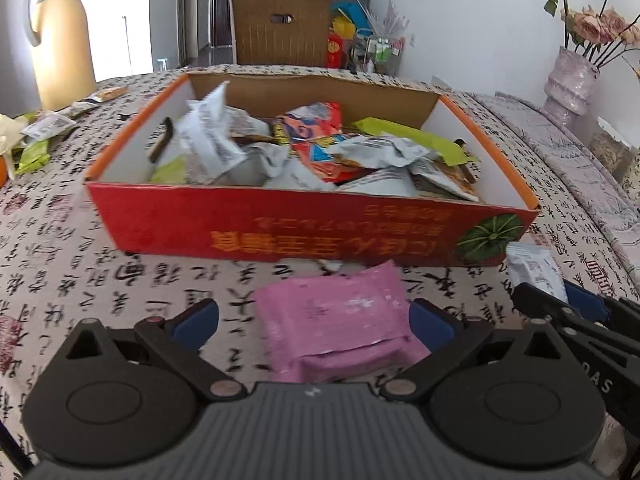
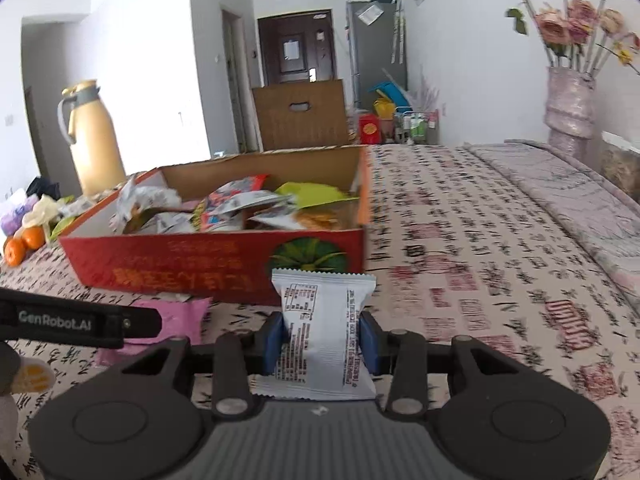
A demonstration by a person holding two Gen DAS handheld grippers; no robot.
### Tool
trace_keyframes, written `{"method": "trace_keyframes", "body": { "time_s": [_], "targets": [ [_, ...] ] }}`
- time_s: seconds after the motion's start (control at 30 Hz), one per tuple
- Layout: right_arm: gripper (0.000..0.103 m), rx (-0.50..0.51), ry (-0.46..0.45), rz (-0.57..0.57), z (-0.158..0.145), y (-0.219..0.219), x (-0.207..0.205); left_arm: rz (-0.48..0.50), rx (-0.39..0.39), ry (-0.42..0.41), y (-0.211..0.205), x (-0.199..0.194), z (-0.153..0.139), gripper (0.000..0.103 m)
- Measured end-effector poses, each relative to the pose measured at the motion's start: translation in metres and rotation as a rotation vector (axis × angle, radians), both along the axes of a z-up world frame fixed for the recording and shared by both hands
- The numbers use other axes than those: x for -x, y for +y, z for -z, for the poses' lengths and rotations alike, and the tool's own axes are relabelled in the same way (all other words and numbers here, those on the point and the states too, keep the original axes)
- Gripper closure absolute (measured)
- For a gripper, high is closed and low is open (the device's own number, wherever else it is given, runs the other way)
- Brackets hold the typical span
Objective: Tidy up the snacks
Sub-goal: 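Carry the pink and white packets over the cardboard box with both grippers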
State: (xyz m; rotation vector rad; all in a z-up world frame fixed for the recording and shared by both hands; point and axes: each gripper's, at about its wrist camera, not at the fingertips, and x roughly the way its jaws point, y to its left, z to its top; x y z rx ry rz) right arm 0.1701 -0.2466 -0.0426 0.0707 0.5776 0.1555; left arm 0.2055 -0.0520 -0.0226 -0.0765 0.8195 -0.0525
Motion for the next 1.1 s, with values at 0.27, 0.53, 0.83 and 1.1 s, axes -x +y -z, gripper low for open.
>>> {"method": "trace_keyframes", "body": {
  "time_s": [0.27, 0.53, 0.83, 1.1],
  "targets": [
    [0.064, -0.064, -0.017, 0.005, 0.004, -0.024, 0.000, -0.054, -0.048, 0.091, -0.023, -0.020, 0.008, 0.000],
    [0.064, -0.106, -0.026, -0.037, 0.008, -0.028, 0.001, -0.105, -0.092, 0.139, -0.029, -0.026, 0.018, 0.000],
    [0.064, -0.107, -0.027, -0.037, 0.009, -0.027, 0.002, -0.105, -0.092, 0.126, -0.028, -0.024, 0.020, 0.003],
    [0.064, -0.085, -0.034, -0.028, 0.005, -0.023, 0.006, -0.072, -0.085, 0.080, -0.024, -0.014, 0.012, 0.030]
  ]
}}
